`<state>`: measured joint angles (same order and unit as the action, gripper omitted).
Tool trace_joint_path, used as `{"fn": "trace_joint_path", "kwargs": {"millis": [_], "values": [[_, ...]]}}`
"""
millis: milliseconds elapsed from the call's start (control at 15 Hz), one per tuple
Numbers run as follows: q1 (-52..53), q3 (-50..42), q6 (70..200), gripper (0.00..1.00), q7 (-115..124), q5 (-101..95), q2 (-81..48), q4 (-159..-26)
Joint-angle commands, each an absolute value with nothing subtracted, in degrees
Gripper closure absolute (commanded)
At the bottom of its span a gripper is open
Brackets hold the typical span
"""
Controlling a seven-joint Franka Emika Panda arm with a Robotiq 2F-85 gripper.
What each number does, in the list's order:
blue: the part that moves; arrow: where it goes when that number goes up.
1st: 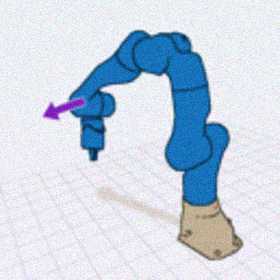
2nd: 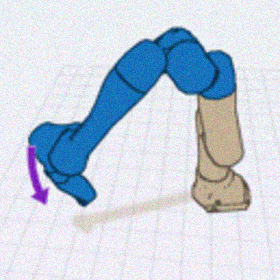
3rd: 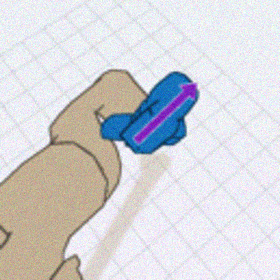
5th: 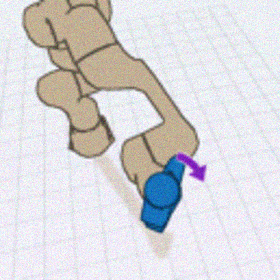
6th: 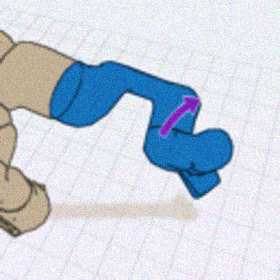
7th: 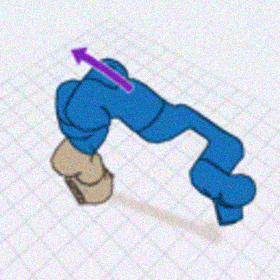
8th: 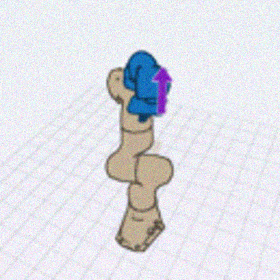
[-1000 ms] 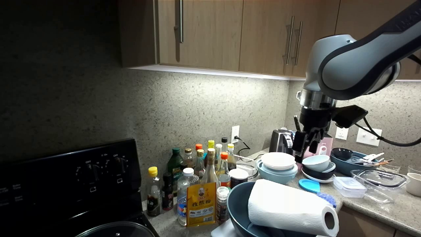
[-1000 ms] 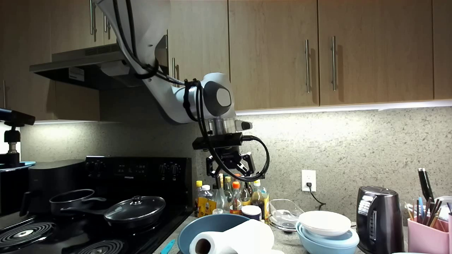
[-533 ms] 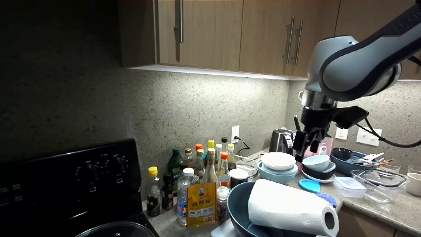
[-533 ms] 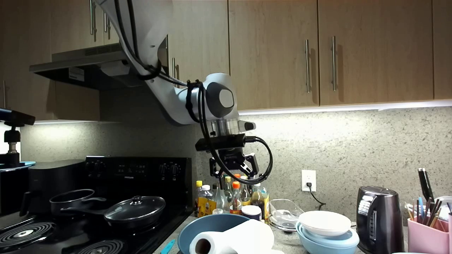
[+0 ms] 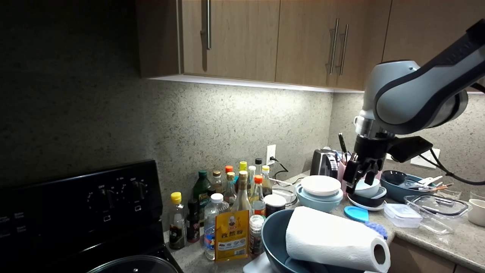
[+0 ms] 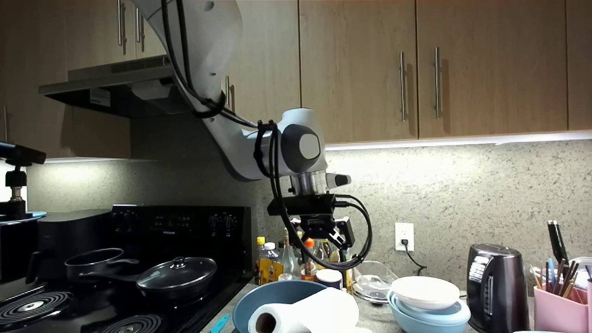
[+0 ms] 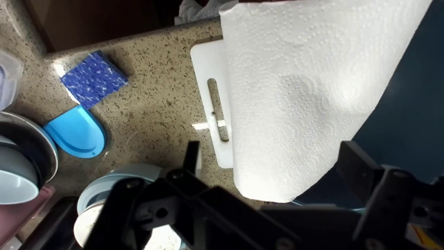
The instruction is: Place the paper towel roll and blue sponge in the blue bowl on the left
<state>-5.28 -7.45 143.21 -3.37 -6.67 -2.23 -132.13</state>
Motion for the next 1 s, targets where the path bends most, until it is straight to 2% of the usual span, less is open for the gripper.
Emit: {"fn": "trace_joint_path", "kwargs": {"millis": [0, 933], "values": [[-6.2, -7.7, 146.5, 0.0, -1.0, -6.4, -2.8, -134.0], [-10.8, -14.0, 158.0, 0.0, 3.5, -6.9, -12.6, -134.9]]}}
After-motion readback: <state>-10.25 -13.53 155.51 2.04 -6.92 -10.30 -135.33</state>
